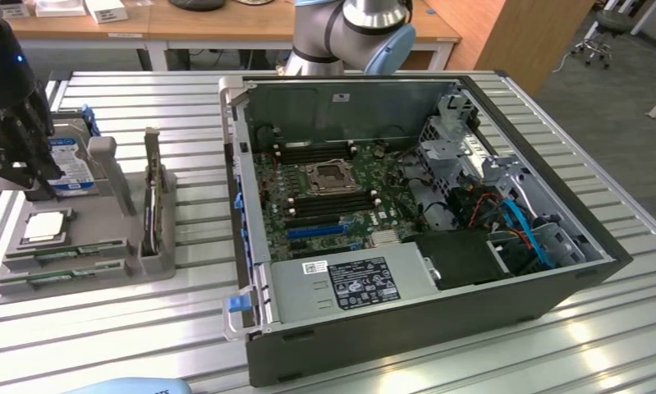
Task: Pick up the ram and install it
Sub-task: 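Pick up the ram and move it above insertion slot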
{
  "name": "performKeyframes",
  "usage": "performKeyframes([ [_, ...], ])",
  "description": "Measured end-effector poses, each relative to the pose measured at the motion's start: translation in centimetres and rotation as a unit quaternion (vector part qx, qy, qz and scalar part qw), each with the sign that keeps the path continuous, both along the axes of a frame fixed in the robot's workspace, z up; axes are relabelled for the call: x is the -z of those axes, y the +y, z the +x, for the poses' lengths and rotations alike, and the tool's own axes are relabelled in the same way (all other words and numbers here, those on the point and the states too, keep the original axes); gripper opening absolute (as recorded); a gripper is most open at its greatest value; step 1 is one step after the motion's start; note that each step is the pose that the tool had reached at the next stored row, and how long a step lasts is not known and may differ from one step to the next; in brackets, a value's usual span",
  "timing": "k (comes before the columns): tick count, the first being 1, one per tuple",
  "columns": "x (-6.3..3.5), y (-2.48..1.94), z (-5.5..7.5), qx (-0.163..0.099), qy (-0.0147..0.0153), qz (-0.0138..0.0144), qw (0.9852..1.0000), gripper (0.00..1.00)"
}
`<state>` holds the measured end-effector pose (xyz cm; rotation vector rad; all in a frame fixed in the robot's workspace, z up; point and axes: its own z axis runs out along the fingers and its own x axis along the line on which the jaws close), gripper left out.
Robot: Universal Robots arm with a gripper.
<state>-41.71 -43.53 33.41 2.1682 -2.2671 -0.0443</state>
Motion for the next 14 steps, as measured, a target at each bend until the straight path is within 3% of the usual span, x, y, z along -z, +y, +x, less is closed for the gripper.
performKeyframes([
  [1,1.01,0.00,0.00,0.000,0.0000,0.0001,1.0000,0.37],
  [14,1.04,0.00,0.00,0.000,0.0000,0.0000,1.0000,0.37],
])
